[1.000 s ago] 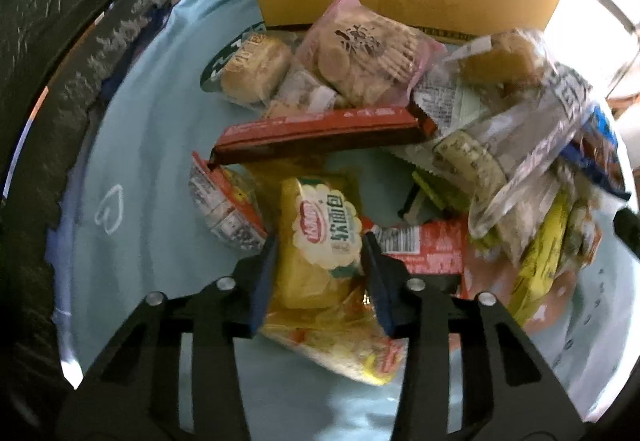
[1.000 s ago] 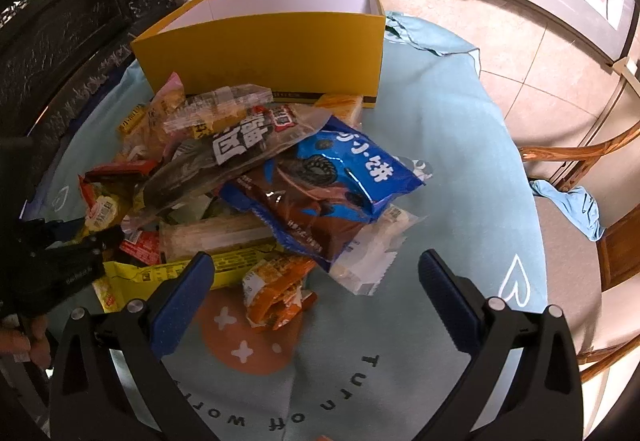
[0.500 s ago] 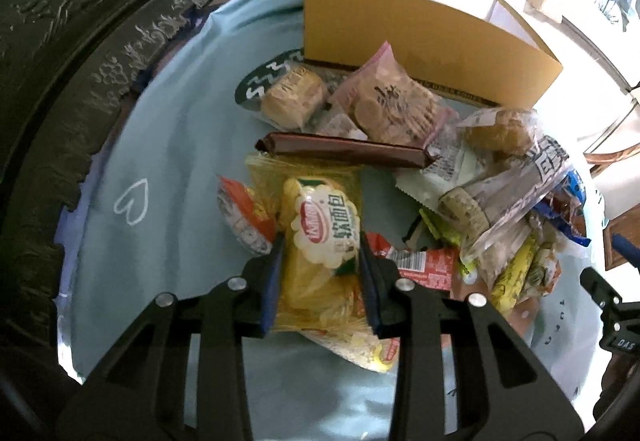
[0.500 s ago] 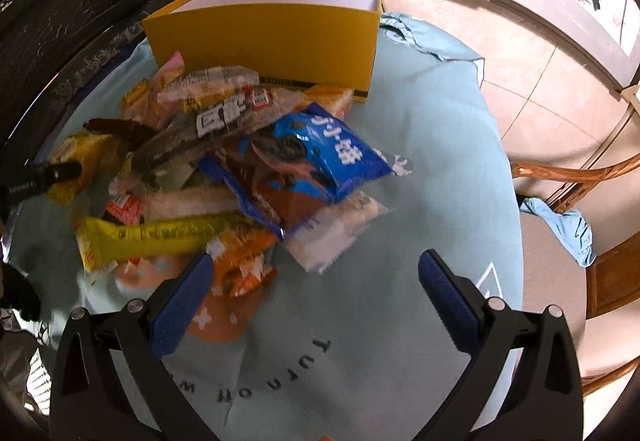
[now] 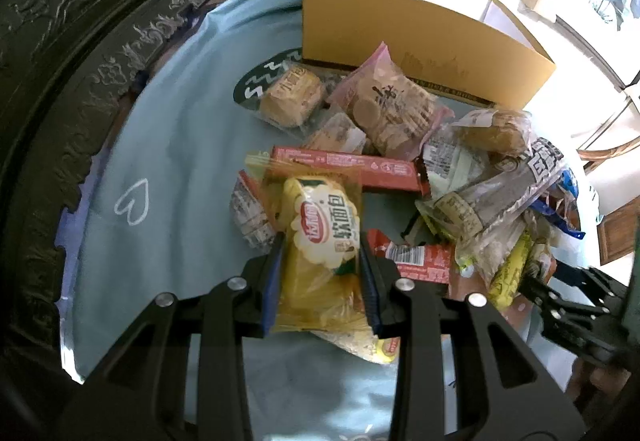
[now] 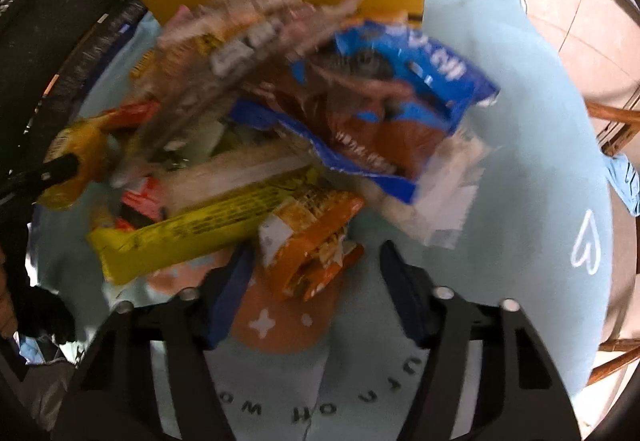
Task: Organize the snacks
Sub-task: 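Drop the yellow bag into the box with the left tool while the right tool drops an orange snack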
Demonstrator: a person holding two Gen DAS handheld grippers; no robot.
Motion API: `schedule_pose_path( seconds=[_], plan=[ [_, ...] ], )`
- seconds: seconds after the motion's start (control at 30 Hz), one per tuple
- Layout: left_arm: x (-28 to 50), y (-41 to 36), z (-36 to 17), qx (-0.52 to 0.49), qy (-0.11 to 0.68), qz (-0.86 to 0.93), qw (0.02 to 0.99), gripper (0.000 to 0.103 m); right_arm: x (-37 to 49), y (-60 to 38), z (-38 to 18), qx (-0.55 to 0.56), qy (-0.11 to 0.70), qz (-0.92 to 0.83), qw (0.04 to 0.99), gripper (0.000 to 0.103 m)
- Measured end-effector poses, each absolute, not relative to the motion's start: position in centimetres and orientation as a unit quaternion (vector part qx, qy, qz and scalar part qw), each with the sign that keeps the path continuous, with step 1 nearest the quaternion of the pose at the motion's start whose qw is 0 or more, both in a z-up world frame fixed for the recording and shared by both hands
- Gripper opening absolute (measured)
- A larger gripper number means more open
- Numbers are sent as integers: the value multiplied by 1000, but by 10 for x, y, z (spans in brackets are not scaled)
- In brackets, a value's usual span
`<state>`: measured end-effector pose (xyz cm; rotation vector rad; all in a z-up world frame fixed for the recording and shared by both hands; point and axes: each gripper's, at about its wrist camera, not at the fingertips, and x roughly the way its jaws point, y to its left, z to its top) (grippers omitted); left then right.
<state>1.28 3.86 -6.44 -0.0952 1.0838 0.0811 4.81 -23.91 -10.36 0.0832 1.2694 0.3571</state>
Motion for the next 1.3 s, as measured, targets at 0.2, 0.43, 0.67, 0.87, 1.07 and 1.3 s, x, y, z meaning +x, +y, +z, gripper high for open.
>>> schedule_pose_path(
  seconds=[0.2,0.43,0.67,0.87,1.07,1.3],
  plan=[
    [11,41,-60,-51,509,25,859,34,50,-238,-92,41,588,176,788,34],
    [7,41,-31,-51,484,13,873,34,37,-262,-37,54,557,205,803,34],
    [30,26,0,-37,456,-1,889,34,70,-262,16,73,500,230,831,34],
    [83,3,34,-35,431,-29,901,34,136,-252,48,73,445,240,860,34],
    [174,-11,57,-32,412,-34,910,34,228,-237,55,92,428,225,870,34],
    [271,-17,30,-36,444,-21,895,38,312,-218,2,86,476,191,854,47]
  ],
)
